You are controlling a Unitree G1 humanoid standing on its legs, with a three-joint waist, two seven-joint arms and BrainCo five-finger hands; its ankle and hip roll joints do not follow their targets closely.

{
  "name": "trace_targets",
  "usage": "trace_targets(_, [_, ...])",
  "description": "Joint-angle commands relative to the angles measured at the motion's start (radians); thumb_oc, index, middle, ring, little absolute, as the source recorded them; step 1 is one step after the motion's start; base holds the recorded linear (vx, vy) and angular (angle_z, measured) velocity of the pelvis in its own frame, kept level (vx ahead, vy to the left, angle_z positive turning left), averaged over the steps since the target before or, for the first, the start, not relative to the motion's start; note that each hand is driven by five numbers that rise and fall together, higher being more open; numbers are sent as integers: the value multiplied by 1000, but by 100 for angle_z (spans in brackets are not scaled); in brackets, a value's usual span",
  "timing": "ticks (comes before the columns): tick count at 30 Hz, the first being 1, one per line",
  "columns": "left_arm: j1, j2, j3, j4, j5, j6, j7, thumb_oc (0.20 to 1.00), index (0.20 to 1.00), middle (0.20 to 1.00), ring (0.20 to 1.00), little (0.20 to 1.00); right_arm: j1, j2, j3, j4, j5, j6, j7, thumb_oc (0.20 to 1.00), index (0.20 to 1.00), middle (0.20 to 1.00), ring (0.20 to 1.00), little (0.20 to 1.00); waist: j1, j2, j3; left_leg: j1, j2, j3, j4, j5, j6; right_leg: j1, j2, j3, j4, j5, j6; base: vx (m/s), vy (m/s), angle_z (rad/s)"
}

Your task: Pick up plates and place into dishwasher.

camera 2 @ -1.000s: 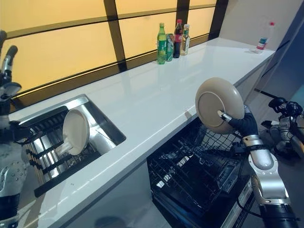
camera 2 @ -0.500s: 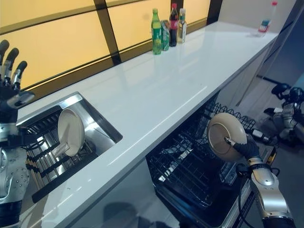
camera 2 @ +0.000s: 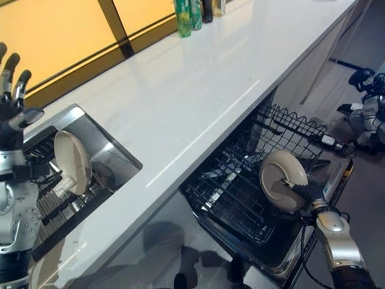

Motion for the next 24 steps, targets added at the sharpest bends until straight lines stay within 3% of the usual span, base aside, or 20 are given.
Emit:
trace_targets(1, [-70, 71, -59, 22, 33, -48, 37, 1000, 1000, 1000, 1000, 1000, -119, -47, 70, -12, 42, -59, 29, 200, 200, 200, 200, 200, 0, -35, -3, -111, -17, -62, 13, 63, -19, 13, -77, -55, 104, -127, 35, -43, 11, -1])
trace_targets(6, [-93, 78, -81, 39, 23, -47, 35, 1000, 1000, 1000, 1000, 1000, -171, -39, 101, 3, 120, -89, 52, 200, 200, 200, 200, 200, 13, -45, 7, -102, -19, -73, -3, 66, -16, 24, -77, -68, 91, -119, 37, 2, -4, 0])
trace_targets(13, [-57, 54, -70, 43, 15, -26, -4, 1000, 1000, 1000, 1000, 1000, -117, -2, 74, -17, 170, -118, 131, 200, 200, 200, 200, 200, 24, -62, -28, -55, -13, -75, -26, 66, -15, 67, -76, -89, 78, -122, 44, 89, 0, 4])
trace_targets(19, [-32, 30, -65, 50, 15, -16, -35, 1000, 1000, 1000, 1000, 1000, -78, 24, 75, -11, 178, -107, 174, 200, 200, 200, 200, 200, 28, -64, -45, -23, -9, -72, -46, 66, -15, 96, -74, -100, 69, -125, 46, 64, 17, 8])
trace_targets(24, [-28, 23, -70, 57, 9, -7, -52, 1000, 1000, 1000, 1000, 1000, -64, 39, 75, 19, 243, -50, 243, 200, 200, 200, 200, 200, 30, -63, -50, 1, -8, -72, -61, 68, -15, 116, -75, -110, 66, -127, 47, 34, 13, 6])
